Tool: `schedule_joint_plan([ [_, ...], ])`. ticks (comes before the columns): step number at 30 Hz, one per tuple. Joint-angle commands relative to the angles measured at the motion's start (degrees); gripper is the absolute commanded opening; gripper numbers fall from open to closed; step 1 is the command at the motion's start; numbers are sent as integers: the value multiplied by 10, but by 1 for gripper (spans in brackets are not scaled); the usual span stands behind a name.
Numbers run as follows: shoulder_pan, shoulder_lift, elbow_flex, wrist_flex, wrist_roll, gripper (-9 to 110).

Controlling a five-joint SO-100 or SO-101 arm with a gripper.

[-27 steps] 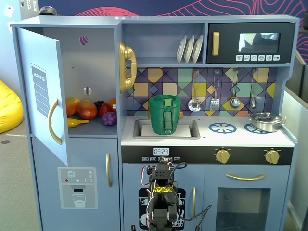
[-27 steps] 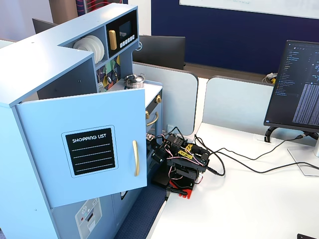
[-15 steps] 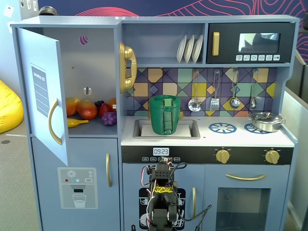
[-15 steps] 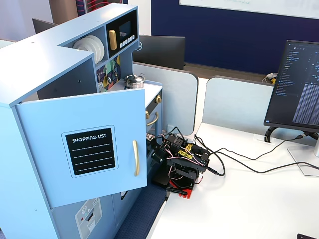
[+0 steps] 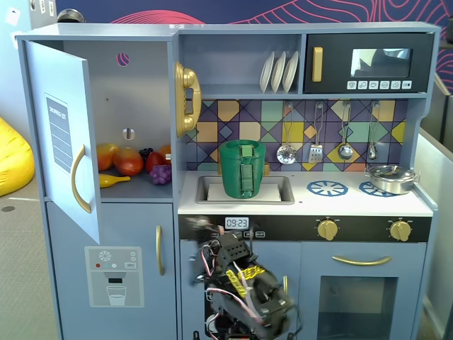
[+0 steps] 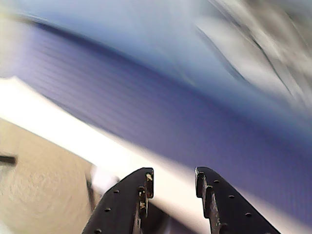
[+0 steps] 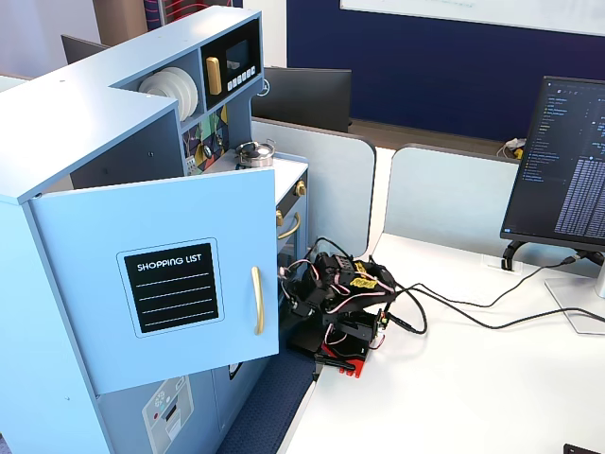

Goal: Close the left cabinet door

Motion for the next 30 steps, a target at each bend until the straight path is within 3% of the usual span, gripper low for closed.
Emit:
schedule_joint_plan([
  [1, -250, -11, -50, -168, -120, 0],
  [6, -458, -105, -64, -421, -164, 0],
  [11, -512, -267, -147, -622, -198, 0],
  [22, -520, -578, -453, -712, -259, 0],
  [30, -501, -683, -553, -713, -276, 0],
])
